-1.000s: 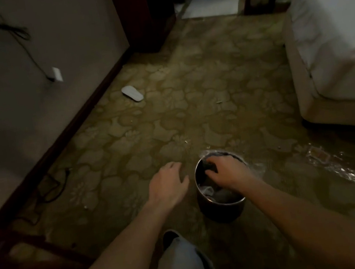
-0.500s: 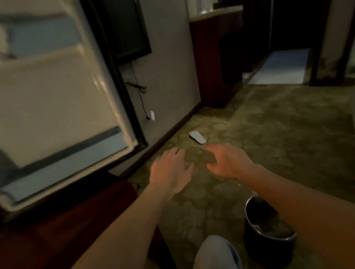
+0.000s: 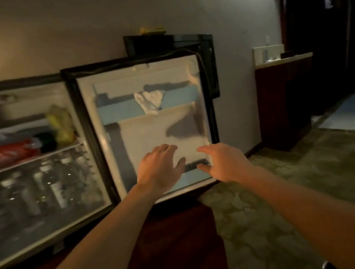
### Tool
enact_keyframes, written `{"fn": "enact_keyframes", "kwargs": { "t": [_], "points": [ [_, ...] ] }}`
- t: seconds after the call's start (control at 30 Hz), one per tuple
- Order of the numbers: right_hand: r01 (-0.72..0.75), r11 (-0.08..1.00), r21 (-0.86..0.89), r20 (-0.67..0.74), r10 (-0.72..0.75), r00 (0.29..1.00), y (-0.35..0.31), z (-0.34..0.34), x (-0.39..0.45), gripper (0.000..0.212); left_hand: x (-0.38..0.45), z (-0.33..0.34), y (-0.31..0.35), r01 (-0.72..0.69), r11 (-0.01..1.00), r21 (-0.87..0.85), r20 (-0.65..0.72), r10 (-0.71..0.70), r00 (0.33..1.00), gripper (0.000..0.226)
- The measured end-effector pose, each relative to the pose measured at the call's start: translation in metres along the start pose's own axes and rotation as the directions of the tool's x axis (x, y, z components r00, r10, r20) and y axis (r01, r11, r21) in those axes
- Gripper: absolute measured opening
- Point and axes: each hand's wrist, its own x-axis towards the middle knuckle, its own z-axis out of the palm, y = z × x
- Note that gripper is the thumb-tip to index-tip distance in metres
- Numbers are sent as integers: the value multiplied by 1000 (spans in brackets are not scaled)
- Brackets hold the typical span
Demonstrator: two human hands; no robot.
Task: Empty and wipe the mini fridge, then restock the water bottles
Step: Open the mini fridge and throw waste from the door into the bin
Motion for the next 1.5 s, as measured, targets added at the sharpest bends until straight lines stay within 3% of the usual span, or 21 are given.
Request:
{"fn": "enact_keyframes", "kwargs": {
  "t": [0.2, 0.37, 0.5, 0.57, 0.7, 0.9, 1.07, 1.33, 1.5],
  "points": [
    [183, 983, -6, -286, -177, 942, -53, -18, 54, 32, 9, -51, -52, 31, 998, 46, -188, -22, 982, 35],
    [227, 974, 8, -525, -190, 830, -87, -41, 96, 47, 19, -77, -79, 41, 996, 81, -282, -17, 959, 30],
    [202, 979, -27, -436, -193, 879, -101, -53, 125, 71, 26, -89, -97, 35, 995, 93, -308, -5, 951, 26],
    [163, 986, -18, -346, -159, 925, -104, -54, 137, 72, 31, -94, -102, 26, 996, 89, -324, 4, 946, 23],
    [156, 988, 10, -282, -147, 948, -104, -48, 147, 49, 35, -93, -107, 4, 998, 66, -327, 17, 945, 24],
    [211, 977, -42, -447, -207, 870, -95, -45, 141, 28, 38, -75, -102, -67, 996, 52, -304, 79, 949, 27],
    [263, 963, -63, -489, -259, 833, -82, -47, 116, 18, 37, -55, -86, -88, 996, 9, -269, 87, 959, 33],
    [91, 978, -186, -297, -145, 944, -6, -21, 30, 17, 36, 0, -22, -124, 991, -54, -113, 117, 987, 40],
    [-29, 978, -205, -234, -20, 972, 51, 1, -27, 13, 26, 53, 34, -224, 964, -143, -24, 223, 975, 39]
  ]
}}
